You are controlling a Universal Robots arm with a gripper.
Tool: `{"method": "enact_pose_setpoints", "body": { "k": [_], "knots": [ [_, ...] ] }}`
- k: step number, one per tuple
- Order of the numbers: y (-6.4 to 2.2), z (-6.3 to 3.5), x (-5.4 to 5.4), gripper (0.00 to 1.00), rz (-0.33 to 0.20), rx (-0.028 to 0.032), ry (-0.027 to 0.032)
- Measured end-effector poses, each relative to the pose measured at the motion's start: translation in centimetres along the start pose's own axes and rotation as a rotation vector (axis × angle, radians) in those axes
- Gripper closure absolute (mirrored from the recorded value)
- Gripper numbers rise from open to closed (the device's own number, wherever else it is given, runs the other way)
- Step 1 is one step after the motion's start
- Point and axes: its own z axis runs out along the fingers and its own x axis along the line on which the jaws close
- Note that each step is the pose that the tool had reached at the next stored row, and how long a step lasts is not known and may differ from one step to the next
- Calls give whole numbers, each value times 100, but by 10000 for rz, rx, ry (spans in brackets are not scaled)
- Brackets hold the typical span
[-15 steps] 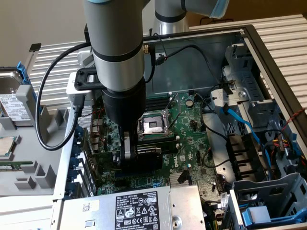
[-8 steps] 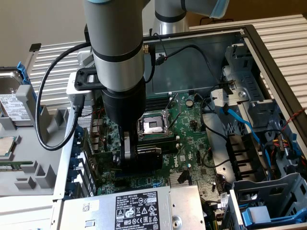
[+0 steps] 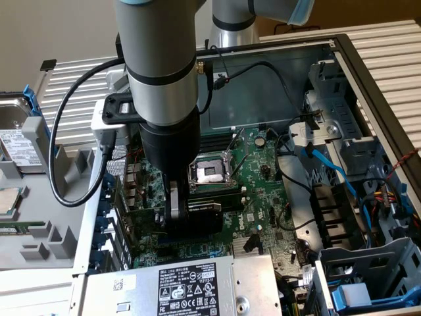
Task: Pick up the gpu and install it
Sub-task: 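Insert the gpu into the slot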
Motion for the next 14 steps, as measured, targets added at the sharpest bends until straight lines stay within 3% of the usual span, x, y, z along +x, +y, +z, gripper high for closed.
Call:
{"method": "enact_pose_setpoints", "body": {
  "k": [14],
  "knots": [
    [0,7,0,73,1,1,0]
  ]
}}
